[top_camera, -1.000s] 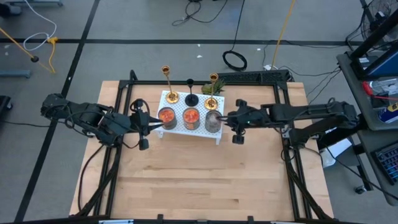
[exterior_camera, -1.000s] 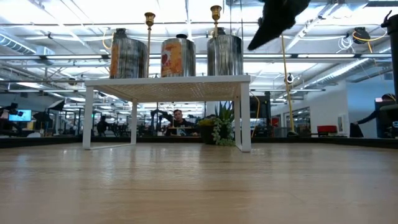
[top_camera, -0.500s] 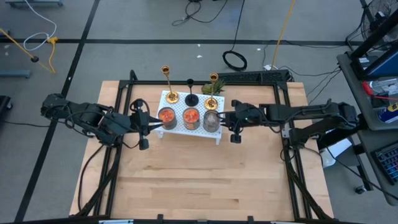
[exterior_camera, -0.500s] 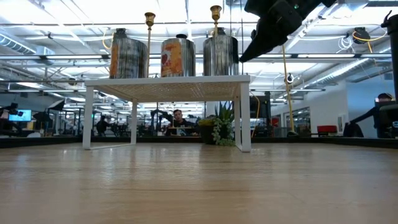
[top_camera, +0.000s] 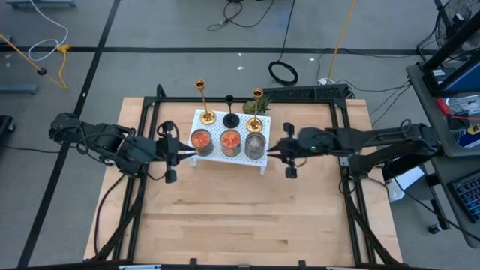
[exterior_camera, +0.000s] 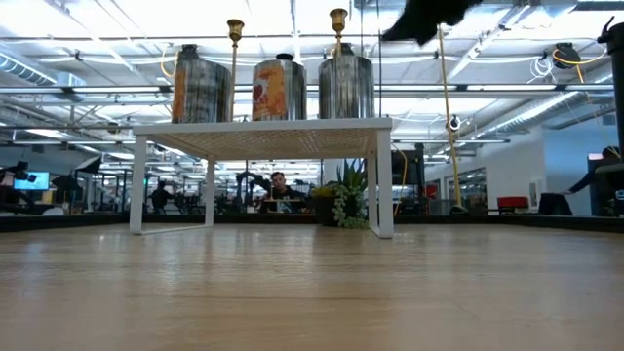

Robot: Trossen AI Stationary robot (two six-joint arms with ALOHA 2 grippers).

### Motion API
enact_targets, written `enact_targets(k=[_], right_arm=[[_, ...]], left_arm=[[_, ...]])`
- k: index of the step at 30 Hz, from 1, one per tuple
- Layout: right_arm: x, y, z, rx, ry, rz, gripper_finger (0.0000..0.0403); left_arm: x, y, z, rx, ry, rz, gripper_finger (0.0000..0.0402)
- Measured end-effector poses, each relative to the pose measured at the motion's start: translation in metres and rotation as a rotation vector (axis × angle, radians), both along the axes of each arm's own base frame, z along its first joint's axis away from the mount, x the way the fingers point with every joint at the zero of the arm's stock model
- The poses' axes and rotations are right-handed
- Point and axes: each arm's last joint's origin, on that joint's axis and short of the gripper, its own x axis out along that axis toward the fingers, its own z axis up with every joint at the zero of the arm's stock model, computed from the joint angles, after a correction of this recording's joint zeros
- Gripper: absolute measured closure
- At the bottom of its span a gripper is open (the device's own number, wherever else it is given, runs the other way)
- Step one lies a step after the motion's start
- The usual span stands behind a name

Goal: Pick & Place candle stick holders
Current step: Return to Home Position

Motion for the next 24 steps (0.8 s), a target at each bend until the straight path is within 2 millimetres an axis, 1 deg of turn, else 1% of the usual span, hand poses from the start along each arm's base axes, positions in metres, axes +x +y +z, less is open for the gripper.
enact_targets(k=[4, 7, 9, 13, 15, 17, 20, 24], right_arm=[[-0.014, 0.015, 0.021, -0.049, -0.127, 0.095, 0.0346], [-0.026, 0.018, 0.031, -0.055, -0.172, 0.118, 0.0349], [-0.035, 0.017, 0.033, -0.047, -0.183, 0.12, 0.0355], [-0.05, 0.017, 0.022, -0.026, -0.169, 0.193, 0.0378], [-0.058, 0.017, 0.012, -0.031, -0.16, 0.216, 0.0393], [-0.067, 0.016, 0.002, -0.032, -0.175, 0.219, 0.04], [-0.078, 0.013, -0.01, -0.027, -0.229, 0.213, 0.0398], [-0.094, 0.009, -0.021, 0.007, -0.294, 0.234, 0.0401]], left_arm=[[-0.015, 0.006, 0.009, 0.022, -0.053, 0.021, 0.0339], [-0.032, 0.013, 0.016, 0.022, -0.092, 0.033, 0.0339], [-0.046, 0.018, 0.017, 0.013, -0.09, 0.039, 0.0339], [-0.072, 0.028, 0.016, -0.01, -0.109, 0.079, 0.0339], [-0.082, 0.032, 0.012, -0.004, -0.123, 0.078, 0.0339], [-0.09, 0.034, 0.004, 0.009, -0.137, 0.052, 0.0339], [-0.094, 0.034, -0.017, 0.016, -0.16, -0.014, 0.0339], [-0.088, 0.03, -0.044, 0.041, -0.262, -0.101, 0.0339]])
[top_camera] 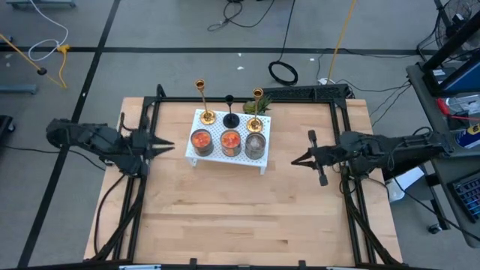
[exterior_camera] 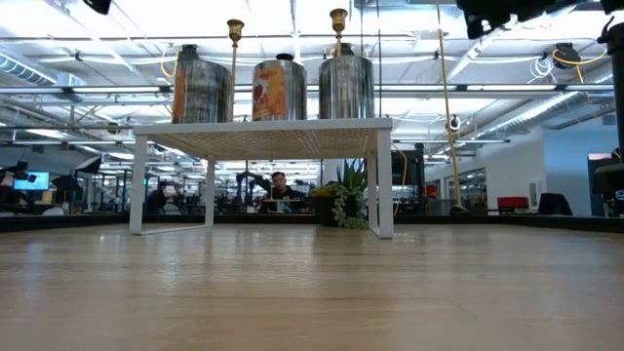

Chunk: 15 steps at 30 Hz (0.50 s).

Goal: Pick & Place candle stick holders
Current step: Return to Home Position

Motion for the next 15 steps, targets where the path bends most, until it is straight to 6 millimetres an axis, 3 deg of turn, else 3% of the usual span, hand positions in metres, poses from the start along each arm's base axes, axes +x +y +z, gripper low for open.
enact_targets(k=[15], right_arm=[[-0.025, -0.013, -0.03, 0.053, -0.087, -0.027, 0.0402]], left_arm=[[0.033, -0.01, -0.096, 0.069, -0.122, -0.049, 0.0339]])
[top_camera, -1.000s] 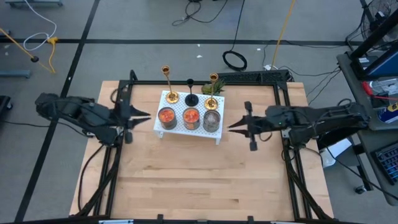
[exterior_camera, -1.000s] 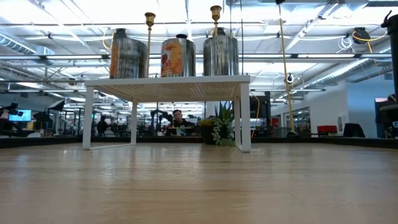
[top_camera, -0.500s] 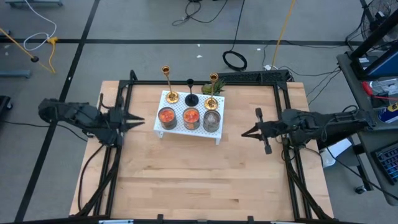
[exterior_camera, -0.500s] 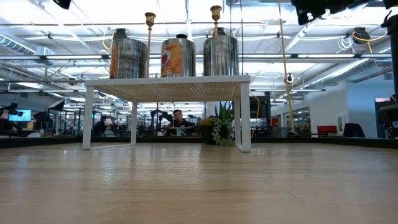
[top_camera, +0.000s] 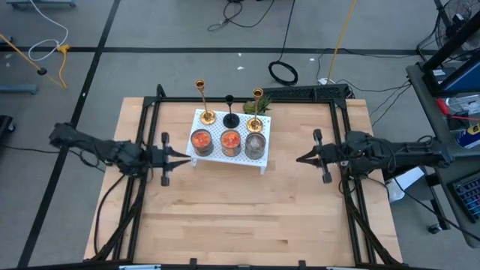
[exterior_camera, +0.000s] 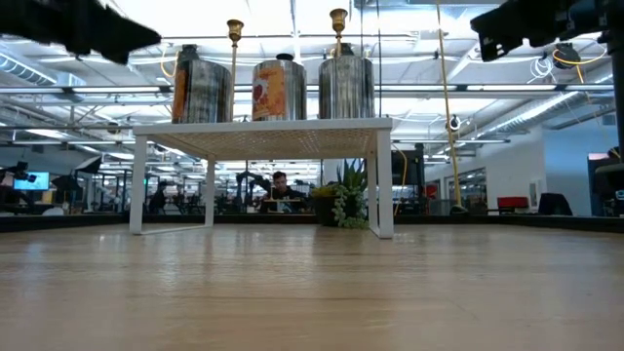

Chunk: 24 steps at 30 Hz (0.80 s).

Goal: Pick & Place candle stick holders
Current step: Return to Home Position

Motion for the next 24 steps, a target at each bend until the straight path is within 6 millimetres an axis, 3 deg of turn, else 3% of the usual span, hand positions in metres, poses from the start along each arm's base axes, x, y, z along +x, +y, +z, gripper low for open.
enact_targets(k=[8, 24], right_arm=[[-0.011, -0.003, -0.014, 0.007, -0.02, -0.023, 0.0402], [-0.031, -0.002, -0.038, 0.048, -0.094, -0.026, 0.0403]], left_arm=[[0.003, 0.005, -0.038, 0.014, -0.027, -0.047, 0.0339], [-0.026, 0.022, -0.034, 0.004, -0.112, 0.035, 0.0339]])
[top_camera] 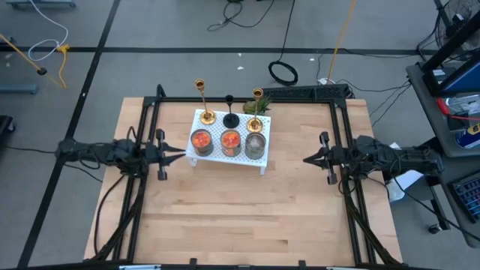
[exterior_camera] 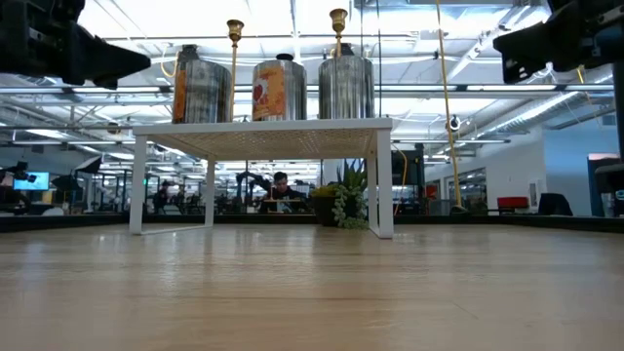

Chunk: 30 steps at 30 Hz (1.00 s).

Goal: Pick & Place candle stick holders
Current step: Return to Home Position

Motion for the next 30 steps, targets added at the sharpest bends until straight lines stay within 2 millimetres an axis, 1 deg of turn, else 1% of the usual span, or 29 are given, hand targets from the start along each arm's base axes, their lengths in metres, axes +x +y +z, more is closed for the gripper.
enact_targets(k=[3, 8, 12, 16, 19, 24, 30], right_arm=[[-0.003, 0.0, -0.005, -0.001, -0.017, -0.001, 0.0403], [-0.008, 0.0, -0.01, 0.001, -0.029, -0.003, 0.0403], [-0.012, 0.0, -0.01, 0.001, -0.045, -0.003, 0.0403], [-0.016, 0.0, -0.011, 0.002, -0.047, -0.004, 0.0403], [-0.016, 0.0, -0.013, 0.031, -0.049, -0.004, 0.0403], [-0.013, 0.0, -0.027, 0.067, -0.007, -0.006, 0.0403], [-0.008, 0.0, -0.041, 0.107, 0.013, -0.008, 0.0403]], left_arm=[[-0.003, 0.0, -0.001, -0.009, -0.03, -0.021, 0.0339], [-0.001, -0.001, -0.02, -0.02, -0.031, -0.056, 0.0339], [0.001, -0.001, -0.029, 0.005, -0.067, -0.05, 0.0339], [0.001, -0.001, -0.026, 0.025, -0.083, -0.045, 0.0339], [0.001, -0.001, -0.028, 0.027, -0.065, -0.038, 0.0339], [0.001, 0.001, -0.029, 0.018, -0.055, -0.023, 0.0339], [0.001, 0.001, -0.03, -0.056, -0.061, -0.025, 0.0339]])
